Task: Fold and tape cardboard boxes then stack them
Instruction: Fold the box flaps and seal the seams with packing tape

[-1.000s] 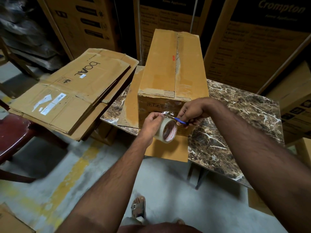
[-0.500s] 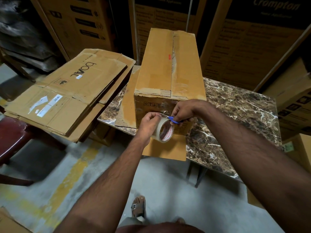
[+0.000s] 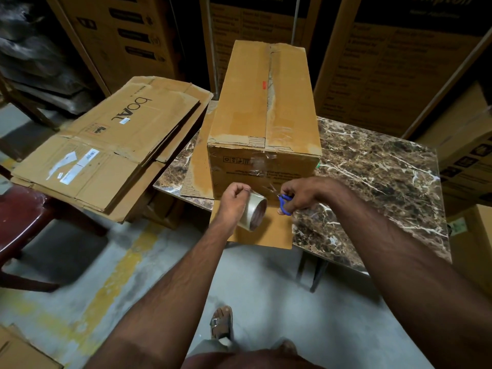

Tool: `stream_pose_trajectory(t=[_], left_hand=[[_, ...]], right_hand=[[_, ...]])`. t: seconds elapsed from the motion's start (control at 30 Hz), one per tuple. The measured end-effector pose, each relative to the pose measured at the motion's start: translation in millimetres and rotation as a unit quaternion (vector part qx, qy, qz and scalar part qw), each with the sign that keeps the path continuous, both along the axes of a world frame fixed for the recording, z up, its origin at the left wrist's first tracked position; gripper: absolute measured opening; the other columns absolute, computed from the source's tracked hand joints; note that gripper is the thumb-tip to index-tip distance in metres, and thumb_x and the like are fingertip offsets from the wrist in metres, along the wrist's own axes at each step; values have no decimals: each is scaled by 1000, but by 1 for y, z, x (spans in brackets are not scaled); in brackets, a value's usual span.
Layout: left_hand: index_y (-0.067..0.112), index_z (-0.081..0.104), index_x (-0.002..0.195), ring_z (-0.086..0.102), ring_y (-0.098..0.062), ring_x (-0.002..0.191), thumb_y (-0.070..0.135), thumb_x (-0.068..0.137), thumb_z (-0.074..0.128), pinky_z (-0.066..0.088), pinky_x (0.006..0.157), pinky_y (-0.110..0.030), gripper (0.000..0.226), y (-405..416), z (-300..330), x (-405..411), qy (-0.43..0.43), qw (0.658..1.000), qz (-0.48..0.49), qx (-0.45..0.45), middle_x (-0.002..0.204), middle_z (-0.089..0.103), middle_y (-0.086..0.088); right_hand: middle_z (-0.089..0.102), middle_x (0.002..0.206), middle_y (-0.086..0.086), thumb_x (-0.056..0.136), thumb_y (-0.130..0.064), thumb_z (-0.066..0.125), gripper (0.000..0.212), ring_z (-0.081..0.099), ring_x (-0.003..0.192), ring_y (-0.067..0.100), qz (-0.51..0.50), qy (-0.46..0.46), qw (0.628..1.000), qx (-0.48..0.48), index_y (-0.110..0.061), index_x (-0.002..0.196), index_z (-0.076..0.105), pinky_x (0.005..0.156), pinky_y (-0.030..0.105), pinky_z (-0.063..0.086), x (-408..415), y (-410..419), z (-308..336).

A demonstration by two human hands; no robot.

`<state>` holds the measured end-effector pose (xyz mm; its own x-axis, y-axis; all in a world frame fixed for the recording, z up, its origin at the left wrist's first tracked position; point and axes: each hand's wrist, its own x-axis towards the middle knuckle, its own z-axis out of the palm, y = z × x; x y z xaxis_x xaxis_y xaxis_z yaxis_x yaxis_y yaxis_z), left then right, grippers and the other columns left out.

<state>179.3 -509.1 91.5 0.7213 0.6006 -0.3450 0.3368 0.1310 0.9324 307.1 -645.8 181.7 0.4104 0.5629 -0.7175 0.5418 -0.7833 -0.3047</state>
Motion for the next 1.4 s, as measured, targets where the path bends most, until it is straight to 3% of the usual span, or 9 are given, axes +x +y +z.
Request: stream_pose_trajectory(t=[0.17, 0.37, 0.63, 0.9, 1.07, 1.13, 1.23, 1.3, 1.4], left_hand=[[17, 58, 111, 49, -13, 84, 25, 106, 46, 40, 61, -27, 16, -22, -7, -7, 12, 999, -31, 15, 99, 58, 4], [17, 59, 99, 51, -14, 83, 13, 102, 50, 41, 70, -32, 10, -52, -8, -4, -37, 994, -102, 25, 93, 60, 1], [12, 62, 98, 54, -11, 86, 3, 99, 52, 41, 75, -28, 14, -109, 5, 21, -77, 976, -190, 79, 98, 64, -6], [19, 62, 95, 58, -10, 80, 3, 97, 57, 45, 72, -26, 17, -150, 21, 36, -98, 978, -174, 59, 92, 67, -1], [11, 65, 106, 59, -18, 83, 9, 97, 61, 48, 72, -32, 10, -157, 27, 37, -109, 981, -161, 22, 97, 68, -10], [9, 64, 109, 60, -14, 77, 9, 98, 60, 50, 64, -25, 12, -160, 31, 38, -111, 982, -153, 4, 95, 68, -9], [7, 64, 113, 62, -11, 76, 11, 100, 59, 53, 60, -21, 14, -164, 37, 41, -115, 984, -135, -14, 96, 69, -8], [7, 65, 110, 62, -11, 75, 12, 100, 60, 52, 61, -23, 12, -165, 40, 43, -126, 984, -126, -11, 93, 69, -8], [7, 64, 104, 55, 3, 57, 10, 100, 59, 43, 52, -15, 7, -165, 48, 47, -138, 983, -118, -3, 82, 64, -1]], right_hand=[[67, 97, 5, 86, -23, 79, 23, 61, 80, 19, -43, -10, 992, 117, -15, 101, 64, 69, 36, 52, -15, -36, -21], [70, 95, 3, 79, -4, 74, 38, 64, 79, 22, -177, -188, 876, 408, -17, 114, 68, 68, 35, 50, -55, -55, -63], [68, 89, -2, 80, -3, 69, 34, 65, 83, 19, -350, -186, 799, 452, -17, 111, 68, 74, 37, 54, -53, -92, -68], [71, 91, -4, 77, -6, 76, 36, 68, 85, 17, -385, -165, 784, 459, -23, 108, 68, 76, 45, 58, -37, -134, -60], [64, 87, -9, 81, 0, 75, 32, 59, 68, -9, -345, -150, 787, 489, -13, 110, 69, 59, 11, 46, -33, -153, -46], [63, 86, -11, 82, 1, 74, 30, 55, 63, -12, -315, -155, 797, 491, -14, 107, 69, 56, 9, 41, -30, -158, -40], [67, 91, -12, 81, -3, 76, 31, 61, 76, -3, -287, -165, 806, 491, -22, 105, 69, 67, 17, 49, -25, -161, -33], [69, 96, -8, 81, -5, 76, 33, 68, 84, 18, -264, -177, 810, 493, -20, 109, 71, 73, 31, 57, -22, -161, -28], [69, 100, -6, 81, -2, 75, 37, 68, 87, 26, -241, -179, 818, 491, -20, 113, 70, 76, 38, 59, -15, -161, -21]])
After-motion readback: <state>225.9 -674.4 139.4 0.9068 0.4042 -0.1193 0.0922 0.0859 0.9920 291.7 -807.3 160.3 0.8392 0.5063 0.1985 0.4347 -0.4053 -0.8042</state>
